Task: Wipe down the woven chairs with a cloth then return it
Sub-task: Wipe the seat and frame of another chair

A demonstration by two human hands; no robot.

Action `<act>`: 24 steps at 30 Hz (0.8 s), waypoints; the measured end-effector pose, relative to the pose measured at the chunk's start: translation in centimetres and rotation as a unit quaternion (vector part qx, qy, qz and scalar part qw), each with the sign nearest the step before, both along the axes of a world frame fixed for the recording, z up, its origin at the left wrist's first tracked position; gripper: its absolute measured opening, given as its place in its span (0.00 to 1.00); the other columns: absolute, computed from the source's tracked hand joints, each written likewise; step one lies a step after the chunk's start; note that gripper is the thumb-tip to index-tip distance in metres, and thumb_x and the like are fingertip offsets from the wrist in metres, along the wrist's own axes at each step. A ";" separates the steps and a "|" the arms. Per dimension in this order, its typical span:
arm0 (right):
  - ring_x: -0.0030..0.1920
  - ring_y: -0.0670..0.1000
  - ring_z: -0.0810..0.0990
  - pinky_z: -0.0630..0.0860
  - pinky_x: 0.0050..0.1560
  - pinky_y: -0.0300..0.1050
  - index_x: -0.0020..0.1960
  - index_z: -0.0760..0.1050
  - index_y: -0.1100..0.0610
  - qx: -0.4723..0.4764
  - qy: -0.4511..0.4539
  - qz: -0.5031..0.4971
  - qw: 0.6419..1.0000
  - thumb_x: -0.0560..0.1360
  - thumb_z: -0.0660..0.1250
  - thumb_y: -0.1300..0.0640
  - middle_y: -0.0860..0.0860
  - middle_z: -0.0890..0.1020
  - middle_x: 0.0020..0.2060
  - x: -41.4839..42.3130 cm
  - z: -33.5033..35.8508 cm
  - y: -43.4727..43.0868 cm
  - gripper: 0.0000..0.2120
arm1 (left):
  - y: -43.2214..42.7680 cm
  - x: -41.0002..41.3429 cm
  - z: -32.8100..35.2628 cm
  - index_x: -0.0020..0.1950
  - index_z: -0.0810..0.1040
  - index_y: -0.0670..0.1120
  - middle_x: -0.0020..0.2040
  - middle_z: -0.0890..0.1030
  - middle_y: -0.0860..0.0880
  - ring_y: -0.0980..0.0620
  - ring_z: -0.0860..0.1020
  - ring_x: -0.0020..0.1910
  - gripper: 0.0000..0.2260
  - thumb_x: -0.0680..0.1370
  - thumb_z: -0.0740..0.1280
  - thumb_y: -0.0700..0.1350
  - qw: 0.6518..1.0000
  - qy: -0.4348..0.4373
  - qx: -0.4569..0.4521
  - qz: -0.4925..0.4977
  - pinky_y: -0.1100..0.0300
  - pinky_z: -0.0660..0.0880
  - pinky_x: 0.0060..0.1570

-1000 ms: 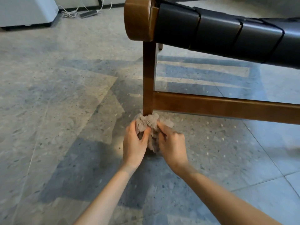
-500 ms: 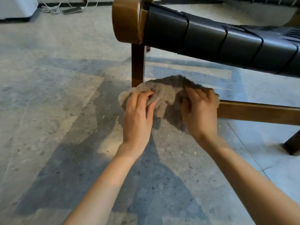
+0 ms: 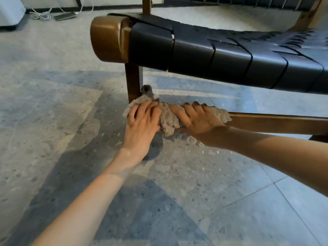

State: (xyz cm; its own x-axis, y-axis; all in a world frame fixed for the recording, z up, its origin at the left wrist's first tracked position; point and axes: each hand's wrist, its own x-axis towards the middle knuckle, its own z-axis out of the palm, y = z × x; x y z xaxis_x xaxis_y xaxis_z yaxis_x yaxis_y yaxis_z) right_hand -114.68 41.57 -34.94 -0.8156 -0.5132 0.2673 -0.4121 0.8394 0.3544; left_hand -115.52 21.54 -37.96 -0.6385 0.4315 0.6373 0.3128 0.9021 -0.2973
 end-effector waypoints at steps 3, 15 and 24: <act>0.44 0.63 0.80 0.78 0.41 0.53 0.71 0.54 0.55 0.010 -0.022 0.013 1.000 0.68 0.66 0.40 0.62 0.79 0.49 0.0 0.3 0.2 0.39 | 0.6 -0.5 -0.7 0.59 0.68 0.43 0.52 0.82 0.46 0.46 0.72 0.59 0.33 0.64 0.72 0.62 1.000 0.003 0.004 0.005 0.52 0.61 0.60; 0.39 0.60 0.81 0.78 0.35 0.49 0.68 0.62 0.57 -0.038 -0.006 0.048 0.998 0.64 0.77 0.44 0.59 0.81 0.45 1.1 -0.3 9.7 0.41 | 9.7 0.5 -0.7 0.62 0.64 0.38 0.54 0.78 0.36 0.40 0.64 0.56 0.32 0.64 0.66 0.53 0.994 -0.097 0.041 -0.029 0.45 0.59 0.54; 0.42 0.60 0.79 0.77 0.41 0.51 0.69 0.61 0.55 -0.037 0.017 0.005 0.999 0.70 0.70 0.42 0.59 0.79 0.48 4.2 -1.2 23.0 0.34 | 22.8 2.7 1.1 0.61 0.64 0.41 0.50 0.80 0.41 0.39 0.77 0.49 0.35 0.64 0.70 0.60 0.987 -0.153 -0.035 -0.038 0.49 0.62 0.52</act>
State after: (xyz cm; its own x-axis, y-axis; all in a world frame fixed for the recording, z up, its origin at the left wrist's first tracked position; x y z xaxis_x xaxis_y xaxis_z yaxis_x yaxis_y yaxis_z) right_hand -110.46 64.61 -36.13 -0.7998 -0.4995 0.3329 -0.4096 0.8595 0.3057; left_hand -112.81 44.33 -36.89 -0.7600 0.5222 0.3870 0.4643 0.8528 -0.2390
